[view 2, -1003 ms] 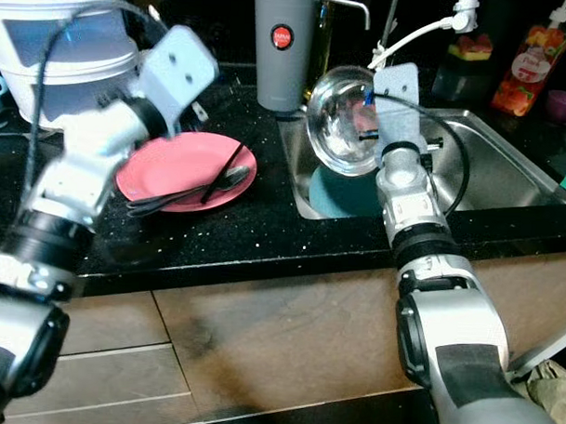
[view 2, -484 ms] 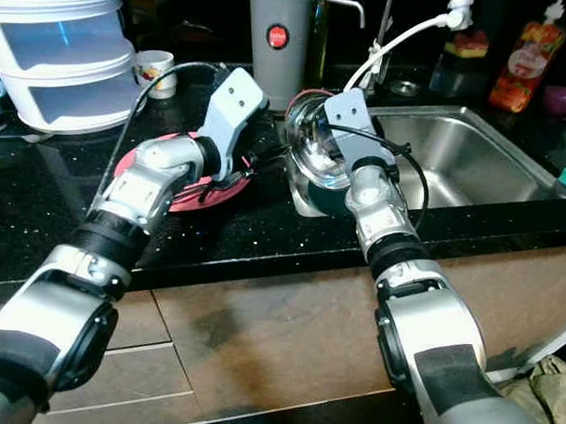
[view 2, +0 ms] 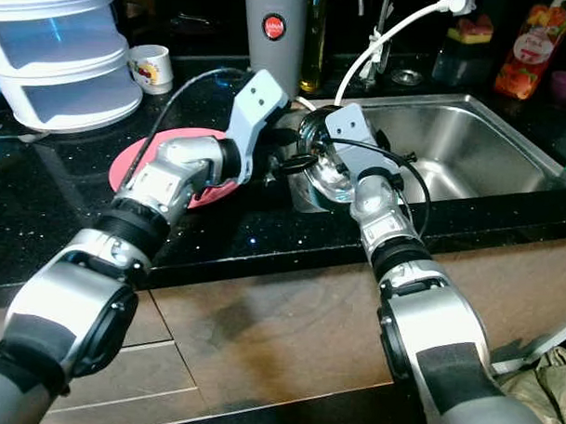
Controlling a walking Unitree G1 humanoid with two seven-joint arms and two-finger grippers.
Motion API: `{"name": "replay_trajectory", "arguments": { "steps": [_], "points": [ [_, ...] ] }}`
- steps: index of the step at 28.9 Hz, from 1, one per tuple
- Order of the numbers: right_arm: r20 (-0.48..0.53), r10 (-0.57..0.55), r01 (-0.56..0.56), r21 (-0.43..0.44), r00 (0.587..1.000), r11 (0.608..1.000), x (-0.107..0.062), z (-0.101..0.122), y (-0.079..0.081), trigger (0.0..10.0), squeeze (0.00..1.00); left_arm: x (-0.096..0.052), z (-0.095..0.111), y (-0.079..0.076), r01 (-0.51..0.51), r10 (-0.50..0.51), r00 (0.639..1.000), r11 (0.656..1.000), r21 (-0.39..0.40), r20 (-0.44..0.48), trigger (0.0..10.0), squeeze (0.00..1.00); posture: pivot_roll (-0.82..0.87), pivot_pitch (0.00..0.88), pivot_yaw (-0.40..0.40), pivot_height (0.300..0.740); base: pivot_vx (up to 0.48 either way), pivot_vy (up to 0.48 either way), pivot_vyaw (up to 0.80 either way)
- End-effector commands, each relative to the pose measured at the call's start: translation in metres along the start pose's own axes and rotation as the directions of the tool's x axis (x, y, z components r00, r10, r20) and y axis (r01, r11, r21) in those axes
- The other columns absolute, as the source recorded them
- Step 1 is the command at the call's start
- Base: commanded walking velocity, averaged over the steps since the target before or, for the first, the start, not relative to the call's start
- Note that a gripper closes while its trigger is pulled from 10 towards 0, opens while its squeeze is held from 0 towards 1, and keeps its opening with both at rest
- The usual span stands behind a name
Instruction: Kitchen organization
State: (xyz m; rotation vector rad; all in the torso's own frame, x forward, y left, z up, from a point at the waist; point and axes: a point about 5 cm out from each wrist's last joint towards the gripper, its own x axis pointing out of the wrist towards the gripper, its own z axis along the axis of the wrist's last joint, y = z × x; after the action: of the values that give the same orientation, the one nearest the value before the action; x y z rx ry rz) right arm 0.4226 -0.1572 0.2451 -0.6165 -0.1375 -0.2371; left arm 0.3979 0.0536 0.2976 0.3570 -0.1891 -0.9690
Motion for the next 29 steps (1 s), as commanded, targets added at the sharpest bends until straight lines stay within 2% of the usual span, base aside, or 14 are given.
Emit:
{"name": "replay_trajectory", "arguments": {
  "steps": [1, 7, 16, 19, 29],
  "points": [
    [-0.023, -0.015, 0.015, 0.000, 1.000, 1.000, 0.000, -0.004, -0.002, 10.0, 0.00, 0.001, -0.005, -0.003, 0.031, -0.031, 0.999, 1.000, 0.000, -0.031, 10.0, 0.00, 0.06, 0.173, 0.005, 0.740, 0.000, 0.000, 0.00],
    [-0.068, -0.008, 0.010, 0.024, 0.998, 1.000, 0.000, -0.011, -0.003, 10.0, 0.00, -0.006, -0.014, 0.004, 0.016, -0.017, 0.997, 1.000, -0.018, -0.076, 10.0, 0.00, 0.06, 0.184, -0.004, 0.740, 0.000, 0.000, 0.00],
    [-0.114, -0.003, 0.010, 0.068, 0.994, 0.998, -0.001, -0.019, -0.004, 10.0, 0.00, -0.012, -0.020, 0.002, 0.080, -0.083, 0.995, 0.995, -0.056, -0.048, 10.0, 0.00, 0.06, 0.199, -0.028, 0.740, 0.000, 0.000, 0.00],
    [-0.115, -0.003, 0.011, 0.071, 0.993, 0.997, -0.002, -0.020, -0.005, 10.0, 0.00, -0.013, -0.018, 0.000, 0.122, -0.124, 0.991, 0.992, -0.044, -0.051, 10.0, 0.00, 0.07, 0.209, -0.038, 0.740, 0.000, 0.000, 0.00],
    [-0.135, 0.012, 0.003, 0.109, 0.991, 0.994, -0.002, -0.022, -0.004, 10.0, 0.00, -0.015, -0.019, 0.000, 0.153, -0.153, 0.983, 0.988, 0.000, -0.099, 10.0, 0.00, 0.07, 0.219, -0.042, 0.740, 0.000, 0.000, 0.00]
  ]
}}
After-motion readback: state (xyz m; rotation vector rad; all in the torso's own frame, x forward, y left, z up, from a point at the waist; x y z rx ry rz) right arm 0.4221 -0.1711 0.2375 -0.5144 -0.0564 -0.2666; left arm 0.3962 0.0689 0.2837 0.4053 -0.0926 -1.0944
